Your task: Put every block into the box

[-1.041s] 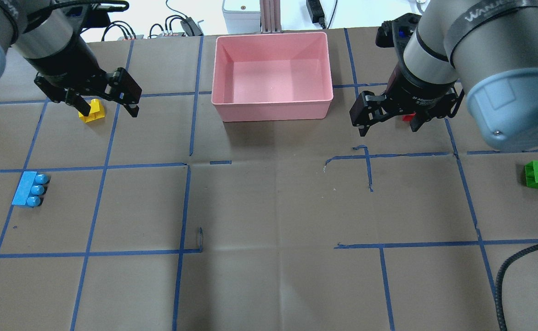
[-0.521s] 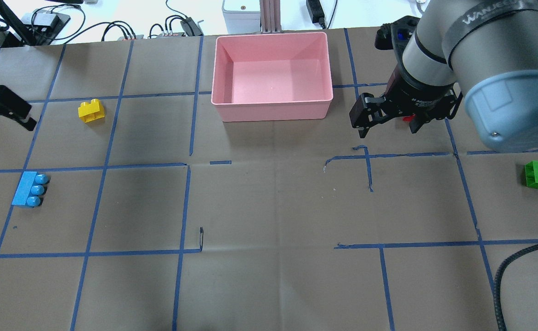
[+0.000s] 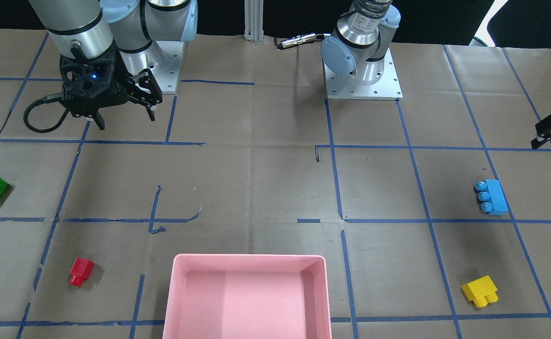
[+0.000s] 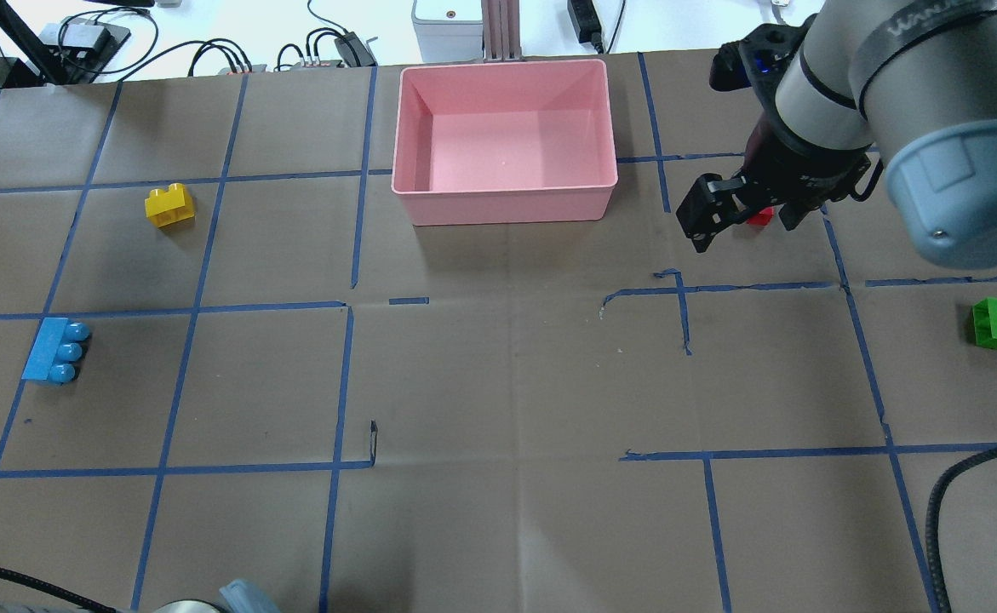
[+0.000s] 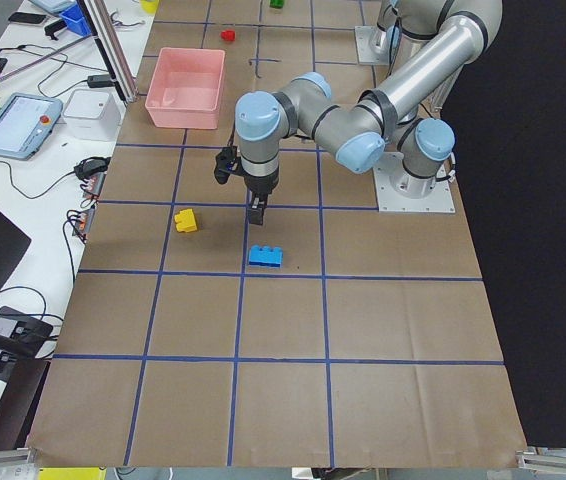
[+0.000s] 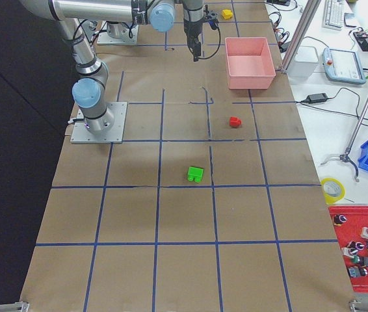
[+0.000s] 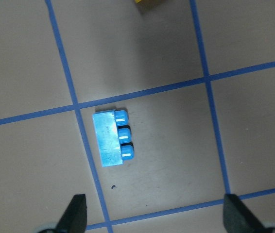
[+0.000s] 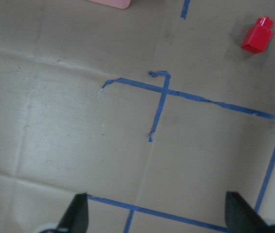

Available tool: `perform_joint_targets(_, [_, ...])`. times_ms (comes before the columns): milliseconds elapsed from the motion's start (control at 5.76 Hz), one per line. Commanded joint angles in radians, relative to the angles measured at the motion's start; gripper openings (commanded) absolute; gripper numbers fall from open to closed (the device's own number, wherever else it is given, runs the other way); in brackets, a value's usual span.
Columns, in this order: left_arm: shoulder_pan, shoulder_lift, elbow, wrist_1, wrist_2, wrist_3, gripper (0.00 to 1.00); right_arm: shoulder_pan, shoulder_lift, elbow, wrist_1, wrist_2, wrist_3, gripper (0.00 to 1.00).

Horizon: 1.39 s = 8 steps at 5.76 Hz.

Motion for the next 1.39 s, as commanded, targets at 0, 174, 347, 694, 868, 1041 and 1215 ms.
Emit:
perform_joint_targets(0, [0.002,-0.042,-0.025,0.017,-0.002,-0.102,0.99,-0.299,-0.002,0.007,0.0,-0.002,-0.391,1.0])
perform_joint_targets(174, [0.0,-0.065,-0.036,0.018,-0.003,-0.134,0.98,-0.476,0.005,0.032,-0.052,0.018,-0.583,1.0])
perform_joint_targets(347, [0.0,-0.114,-0.04,0.049,-0.005,-0.15,0.98,-0.585,0.006,0.059,-0.183,0.02,-0.591,1.0])
perform_joint_targets(694, [0.0,-0.195,-0.091,0.182,-0.005,-0.149,0.98,-0.654,0.157,0.072,-0.265,0.021,-0.58,1.0])
perform_joint_targets(868, [-0.001,-0.224,-0.13,0.26,-0.005,-0.15,0.98,-0.681,0.19,0.078,-0.294,0.023,-0.513,1.0])
perform_joint_targets(1041, [-0.004,-0.258,-0.154,0.335,-0.003,-0.152,0.98,-0.683,0.219,0.09,-0.331,0.022,-0.458,0.99])
perform_joint_targets(1215, [-0.009,-0.301,-0.164,0.386,-0.006,-0.152,0.98,-0.694,0.265,0.116,-0.439,0.02,-0.419,0.91])
